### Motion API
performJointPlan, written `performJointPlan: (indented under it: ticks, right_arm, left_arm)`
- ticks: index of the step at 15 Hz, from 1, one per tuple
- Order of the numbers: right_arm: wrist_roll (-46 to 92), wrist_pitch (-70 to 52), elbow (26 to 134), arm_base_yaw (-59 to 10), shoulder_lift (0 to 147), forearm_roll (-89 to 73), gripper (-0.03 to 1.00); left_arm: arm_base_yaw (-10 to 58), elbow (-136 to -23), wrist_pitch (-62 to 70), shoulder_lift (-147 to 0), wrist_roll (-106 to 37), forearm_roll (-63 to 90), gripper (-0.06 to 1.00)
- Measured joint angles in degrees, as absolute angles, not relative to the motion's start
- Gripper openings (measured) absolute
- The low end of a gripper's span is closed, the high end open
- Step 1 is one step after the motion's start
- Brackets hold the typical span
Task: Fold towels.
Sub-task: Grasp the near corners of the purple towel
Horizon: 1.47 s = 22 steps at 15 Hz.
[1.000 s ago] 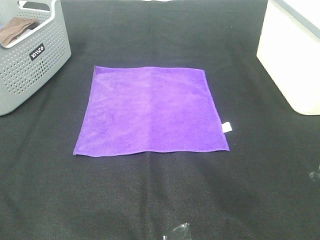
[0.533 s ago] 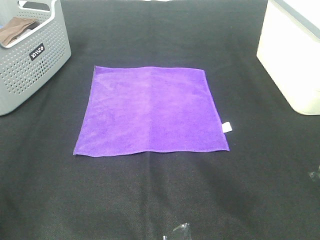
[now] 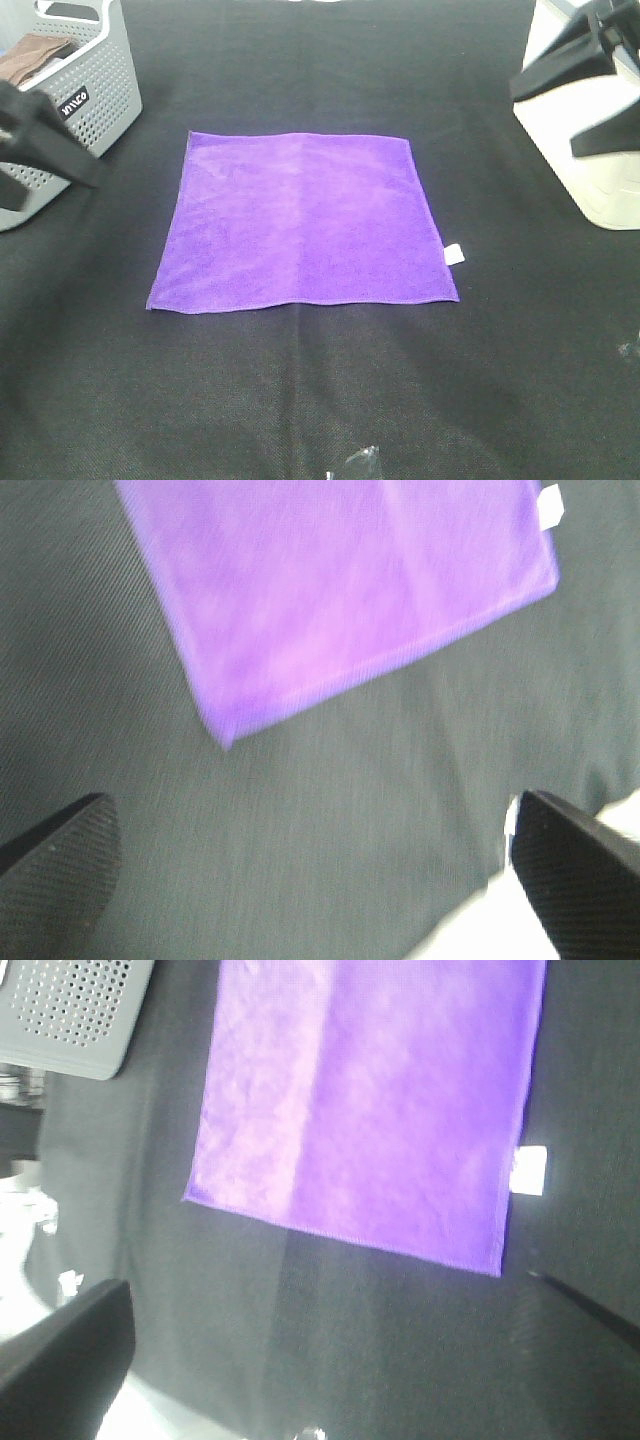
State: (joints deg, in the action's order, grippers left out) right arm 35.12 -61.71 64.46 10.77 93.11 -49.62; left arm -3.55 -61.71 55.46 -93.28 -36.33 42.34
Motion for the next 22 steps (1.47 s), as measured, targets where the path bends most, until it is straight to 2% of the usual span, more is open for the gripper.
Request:
performJointPlan:
  ticks: [5, 9, 14, 22]
  right_arm:
    - [35.18, -64.57, 64.57, 10.14, 97.46, -48.93, 0.96]
    - [34.84, -60.85, 64.92, 5.96, 108.29, -44.23, 0.95]
    - [34.84, -59.82, 71.33, 5.9, 120.09, -43.49, 0.94]
    - [36.61, -56.95, 71.56, 5.9, 124.1, -45.09, 0.92]
  left_arm:
    - [-3.55, -61.94, 55.12, -97.63, -37.47, 43.89, 0.99]
    - [-3.55, -62.28, 53.34, -106.68, -37.53, 45.84, 0.99]
    - [-3.55, -69.1, 52.83, -118.26, -39.13, 47.27, 0.99]
    - [-3.67, -72.02, 55.29, -124.45, -40.68, 49.73, 0.99]
